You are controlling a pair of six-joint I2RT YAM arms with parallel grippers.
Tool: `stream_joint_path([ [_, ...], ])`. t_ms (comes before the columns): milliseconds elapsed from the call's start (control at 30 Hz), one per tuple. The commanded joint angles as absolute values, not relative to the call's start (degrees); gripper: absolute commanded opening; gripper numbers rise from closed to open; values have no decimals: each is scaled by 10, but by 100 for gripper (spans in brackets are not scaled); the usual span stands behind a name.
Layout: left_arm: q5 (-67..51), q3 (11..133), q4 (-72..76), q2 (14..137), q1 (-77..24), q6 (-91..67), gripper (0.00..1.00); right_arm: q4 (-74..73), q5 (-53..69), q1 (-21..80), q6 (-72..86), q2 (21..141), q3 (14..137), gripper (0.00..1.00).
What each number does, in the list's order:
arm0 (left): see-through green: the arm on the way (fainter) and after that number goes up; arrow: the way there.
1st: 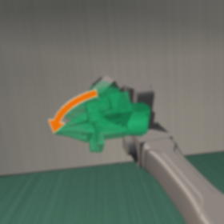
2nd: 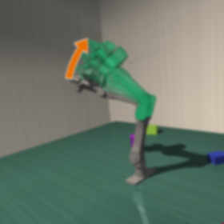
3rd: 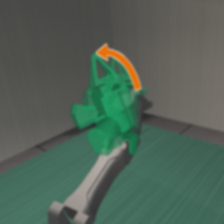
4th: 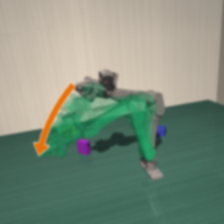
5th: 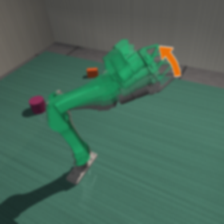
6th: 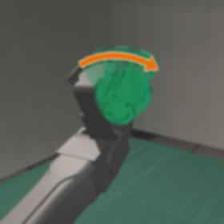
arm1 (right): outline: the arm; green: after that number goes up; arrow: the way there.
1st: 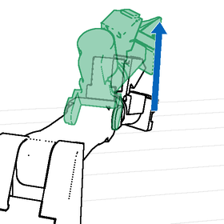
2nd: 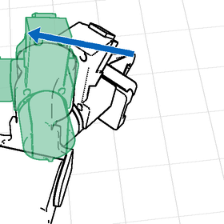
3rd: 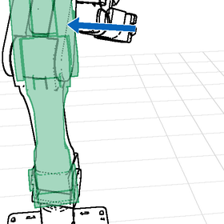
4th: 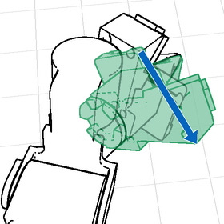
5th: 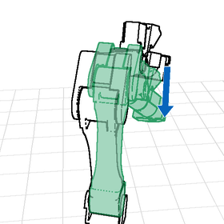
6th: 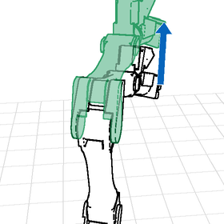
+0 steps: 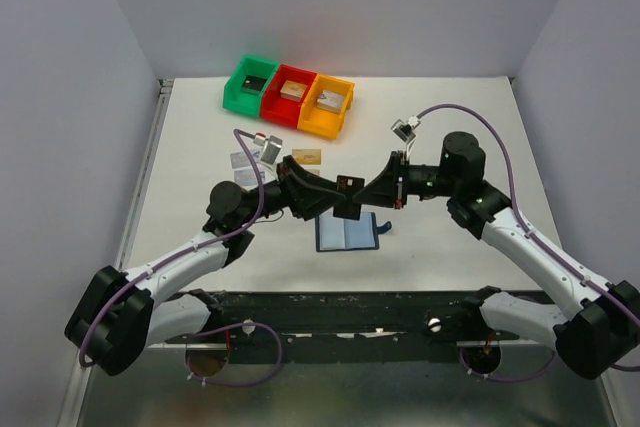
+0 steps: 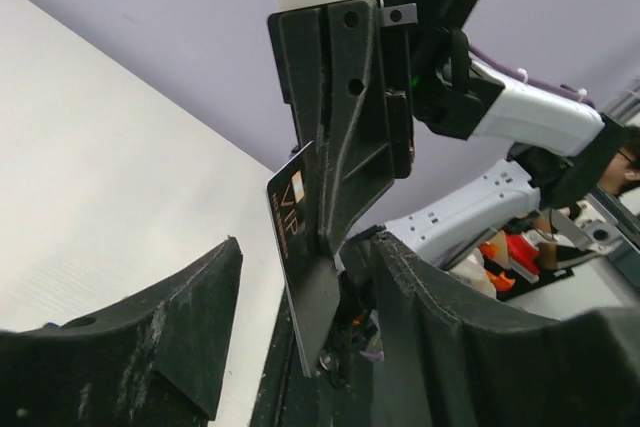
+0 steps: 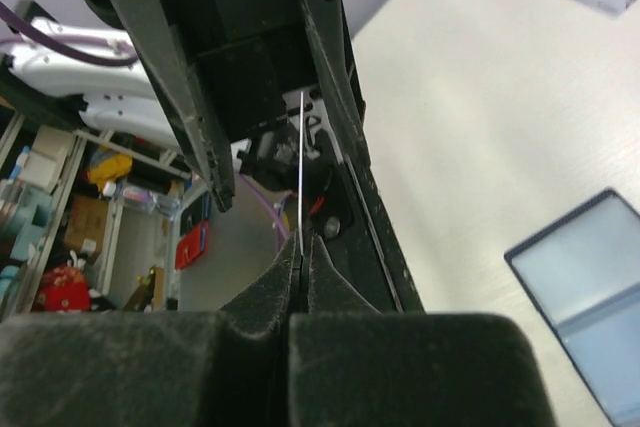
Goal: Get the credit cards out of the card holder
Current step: Place the credit card at the center of the board.
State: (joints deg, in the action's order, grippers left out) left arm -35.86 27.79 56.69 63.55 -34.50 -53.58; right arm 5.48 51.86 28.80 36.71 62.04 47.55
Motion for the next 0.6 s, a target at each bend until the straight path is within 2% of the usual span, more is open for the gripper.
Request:
stream_joint_path([
  [0,-422,293,605,652,-343,-543,51,-79,577,286,291,631,510,0],
  [67,-431,297,610,660,-341,-545,40,-107,582,287,273,635,520,0],
  [133,-441,299,620,667,-342,-549,34,-126,585,287,263,639,527,0],
  [233,-463,308,635,681,-343,-556,28,-144,595,287,246,643,537,0],
  [433,-505,328,649,706,-345,-570,23,-179,609,302,219,657,561,0],
  [467,-511,329,655,710,-345,-575,19,-185,608,305,215,660,564,0],
  [533,-523,330,679,721,-346,-586,0,-186,600,307,216,660,569,0],
  [567,-522,328,685,722,-346,-592,0,-186,581,307,219,657,570,11],
])
